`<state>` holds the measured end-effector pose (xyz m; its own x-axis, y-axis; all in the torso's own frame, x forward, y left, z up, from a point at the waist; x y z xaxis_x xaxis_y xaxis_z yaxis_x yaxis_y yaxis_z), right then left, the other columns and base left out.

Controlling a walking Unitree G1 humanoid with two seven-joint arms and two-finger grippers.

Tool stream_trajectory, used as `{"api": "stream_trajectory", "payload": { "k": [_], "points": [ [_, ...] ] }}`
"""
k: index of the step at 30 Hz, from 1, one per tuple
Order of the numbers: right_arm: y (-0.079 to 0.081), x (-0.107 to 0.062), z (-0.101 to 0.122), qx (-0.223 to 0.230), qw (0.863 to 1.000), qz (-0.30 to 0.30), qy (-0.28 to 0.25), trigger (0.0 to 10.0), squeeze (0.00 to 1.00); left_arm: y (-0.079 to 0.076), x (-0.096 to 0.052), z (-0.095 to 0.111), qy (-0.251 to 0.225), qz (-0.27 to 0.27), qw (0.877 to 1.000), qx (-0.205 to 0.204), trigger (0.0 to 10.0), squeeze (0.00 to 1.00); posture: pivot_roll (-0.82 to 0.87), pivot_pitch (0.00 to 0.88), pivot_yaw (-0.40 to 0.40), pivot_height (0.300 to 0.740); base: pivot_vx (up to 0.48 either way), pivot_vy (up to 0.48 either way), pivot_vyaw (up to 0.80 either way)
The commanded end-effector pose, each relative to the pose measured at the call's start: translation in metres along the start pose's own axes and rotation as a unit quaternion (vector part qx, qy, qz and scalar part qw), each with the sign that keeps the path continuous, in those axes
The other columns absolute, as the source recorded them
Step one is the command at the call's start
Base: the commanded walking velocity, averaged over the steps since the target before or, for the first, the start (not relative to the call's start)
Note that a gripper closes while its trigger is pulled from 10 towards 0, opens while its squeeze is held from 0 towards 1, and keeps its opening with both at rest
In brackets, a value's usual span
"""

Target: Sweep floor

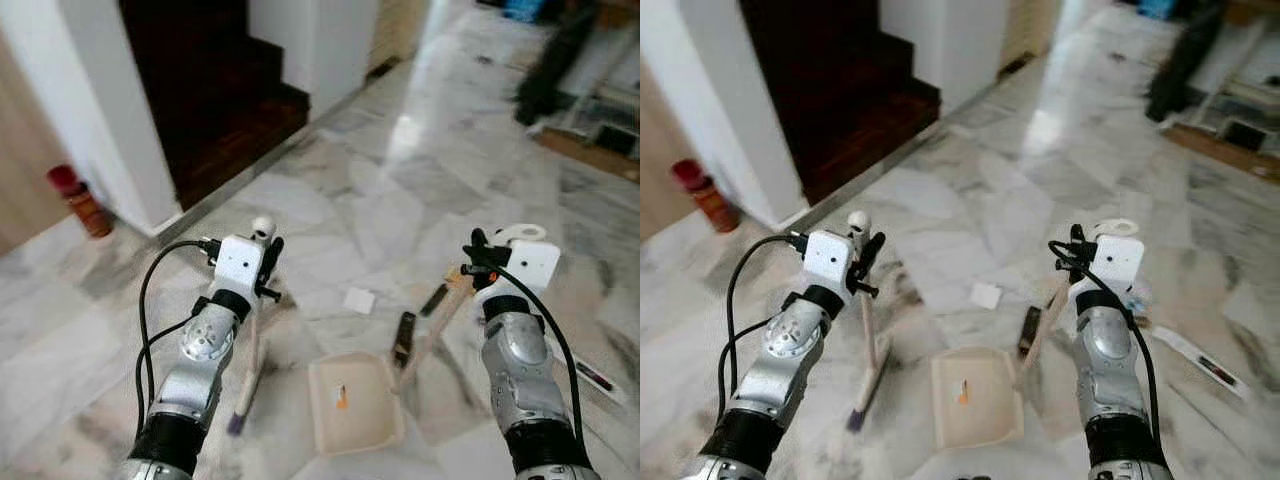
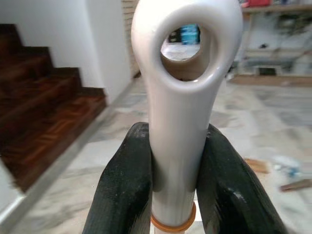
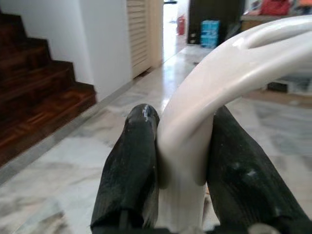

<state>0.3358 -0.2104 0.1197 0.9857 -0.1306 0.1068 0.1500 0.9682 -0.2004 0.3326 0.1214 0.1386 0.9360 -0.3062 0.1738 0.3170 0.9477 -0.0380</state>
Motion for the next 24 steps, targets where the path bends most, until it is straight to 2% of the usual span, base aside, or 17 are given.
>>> {"api": "stream_trajectory", "payload": {
  "k": [1,22,24],
  "points": [
    [-0.0017,0.0026,0.0078,-0.001,1.0,-0.003,-0.015,10.0,0.0,0.0,0.0014,0.0064,-0.015,-0.005,1.0,0.007,10.0,0.0,0.09,0.08,-0.039,0.74,0.0,0.0,-0.8],
    [-0.005,-0.0005,0.0081,0.01,0.999,-0.027,-0.025,10.0,0.0,-0.0012,0.0089,0.0098,-0.019,-0.016,1.0,0.005,10.0,0.0,0.09,0.062,-0.015,0.74,0.0,0.0,-0.8],
    [-0.0046,-0.0018,0.009,0.01,0.999,-0.028,-0.03,10.0,0.0,0.0006,0.0106,0.0084,-0.018,-0.005,1.0,-0.013,10.0,0.0,0.08,0.044,-0.009,0.74,0.0,0.0,0.0]
  ]
}}
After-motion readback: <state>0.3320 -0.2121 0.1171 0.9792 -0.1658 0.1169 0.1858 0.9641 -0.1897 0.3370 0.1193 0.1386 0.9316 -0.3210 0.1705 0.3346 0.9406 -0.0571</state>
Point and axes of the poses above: a point about 5 cm out from each wrist's last joint towards the gripper, its own x axis pointing out of the wrist towards the gripper, its own z axis along the axis of the wrist's last joint, y = z × x, the point moved 1 cm from there along x, pointing out of the wrist towards the gripper, and after that the axes turned 13 degrees about -x, right-handed, at the moved point
